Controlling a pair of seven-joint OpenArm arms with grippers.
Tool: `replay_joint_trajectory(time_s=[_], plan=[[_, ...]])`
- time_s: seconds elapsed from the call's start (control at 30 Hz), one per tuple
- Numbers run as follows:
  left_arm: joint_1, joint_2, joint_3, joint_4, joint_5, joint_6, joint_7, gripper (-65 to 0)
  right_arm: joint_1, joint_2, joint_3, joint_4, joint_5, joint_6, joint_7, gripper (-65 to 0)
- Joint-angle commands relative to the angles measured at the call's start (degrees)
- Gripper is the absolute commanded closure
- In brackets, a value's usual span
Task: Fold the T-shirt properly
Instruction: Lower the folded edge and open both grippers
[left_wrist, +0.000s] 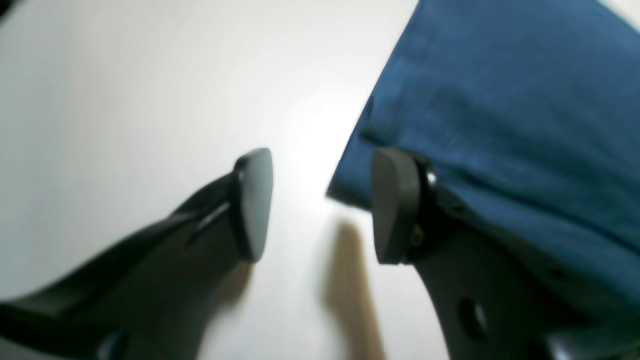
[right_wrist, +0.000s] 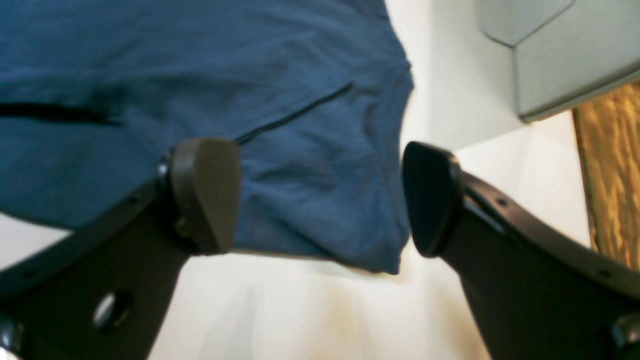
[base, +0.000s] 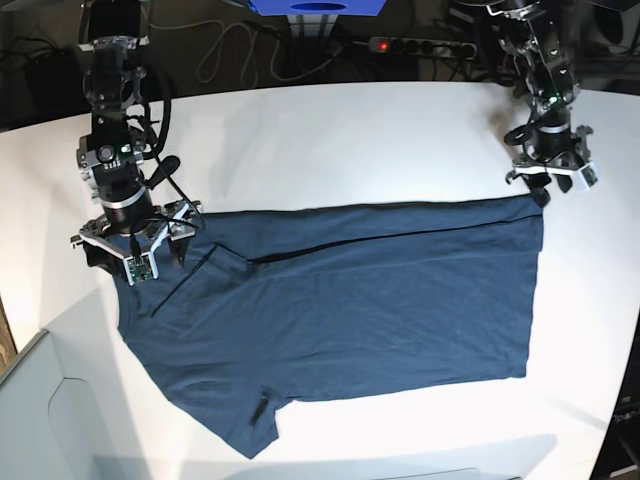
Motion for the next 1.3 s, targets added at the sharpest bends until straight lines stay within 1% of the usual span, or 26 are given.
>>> replay_joint_trajectory(time_s=[0.0,0.1,0.37,0.53,0.7,0.93,1.1,1.27], plan=[[-0.71,-0.85,-0.27,0.14,-0.32,-0.30,-1.80,-30.9,0.18,0.60,0.23,1.16,0.04,-0.08,1.35,-48.9],[-0.89,-0.85,-0.18,-1.80,-0.32,-0.30,-1.89,-30.9,-0.61,0.60,0.32,1.16,0.04,-0.08,1.35,-48.9],[-2.73,-0.85,-0.09,-2.41,-0.41,-0.30,-1.63,-30.7,-2.28,0.69,0.41,2.48,0.04,-0.08,1.18,-48.8],[-2.82,-1.37,3.42,-2.50,-0.32,-0.30,-1.89,-30.5,-2.55,0.69,2.08,3.19,0.04,-0.08,1.00,-48.8],[-2.82,-0.85,3.86,-2.50,-0.23,-0.30,-1.89,-30.2,-2.55,0.95,3.22,3.19,0.04,-0.08,0.91,-48.6],[-2.82,-0.85,3.69,-3.20,0.03,-0.30,-1.89,-23.8,-2.63,2.10,3.48,3.19,0.04,-0.08,0.91,-48.6],[-3.00,-1.20,3.42,-6.90,-0.32,-0.21,-2.07,-23.9,-2.46,2.18,3.48,3.01,0.04,-0.08,0.91,-48.6],[-3.52,-1.20,3.34,-7.16,-0.32,-0.21,-2.07,-24.0,-2.11,2.27,3.48,2.83,0.04,-0.08,0.91,-48.8]])
